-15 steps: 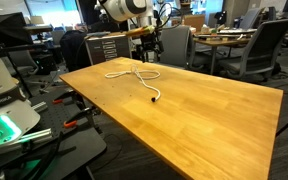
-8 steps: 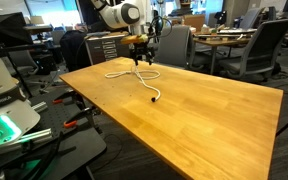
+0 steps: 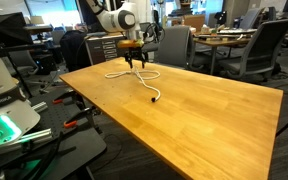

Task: Make a knot with the object on the table

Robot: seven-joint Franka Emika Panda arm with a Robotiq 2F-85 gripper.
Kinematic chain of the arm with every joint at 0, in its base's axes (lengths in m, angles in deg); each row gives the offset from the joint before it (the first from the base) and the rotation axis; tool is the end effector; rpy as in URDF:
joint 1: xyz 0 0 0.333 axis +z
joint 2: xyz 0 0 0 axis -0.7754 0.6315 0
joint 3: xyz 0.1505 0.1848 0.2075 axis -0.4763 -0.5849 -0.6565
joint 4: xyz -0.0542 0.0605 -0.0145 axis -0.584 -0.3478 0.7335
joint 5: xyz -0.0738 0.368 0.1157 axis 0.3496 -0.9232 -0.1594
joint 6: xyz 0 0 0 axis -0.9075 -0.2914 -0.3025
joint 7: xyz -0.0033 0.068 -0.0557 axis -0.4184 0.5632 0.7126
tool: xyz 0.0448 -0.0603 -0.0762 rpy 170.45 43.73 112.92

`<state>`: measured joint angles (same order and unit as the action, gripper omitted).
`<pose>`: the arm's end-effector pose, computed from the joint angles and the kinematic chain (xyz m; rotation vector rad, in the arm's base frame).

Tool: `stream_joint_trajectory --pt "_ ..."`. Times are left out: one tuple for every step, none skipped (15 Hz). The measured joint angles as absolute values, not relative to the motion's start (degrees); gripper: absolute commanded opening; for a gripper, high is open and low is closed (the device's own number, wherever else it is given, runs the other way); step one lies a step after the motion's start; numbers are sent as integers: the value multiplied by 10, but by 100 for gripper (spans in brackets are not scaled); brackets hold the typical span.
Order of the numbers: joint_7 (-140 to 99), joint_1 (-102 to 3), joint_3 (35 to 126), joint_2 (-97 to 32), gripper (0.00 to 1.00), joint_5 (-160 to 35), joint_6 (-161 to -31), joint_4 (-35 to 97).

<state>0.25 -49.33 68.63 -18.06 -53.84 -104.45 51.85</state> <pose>0.6032 0.0991 0.1931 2.9541 0.9004 -0.0165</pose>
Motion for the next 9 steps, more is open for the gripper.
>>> stream_joint_trajectory --pt "6 -493 685 -177 45 -539 -1044 516" --pt "8 -493 684 -173 38 -539 -1044 513" --pt "10 -493 682 -168 29 -539 -1044 509" --pt "12 -492 681 -163 22 -539 -1044 504" --pt "13 -490 680 -157 17 -539 -1044 498" --pt "13 -488 680 -151 16 -539 -1044 492" --pt "13 -484 680 -144 22 -539 -1044 486" --pt "13 -481 680 -138 9 -539 -1044 480" --pt "13 -477 680 -131 11 -539 -1044 474"
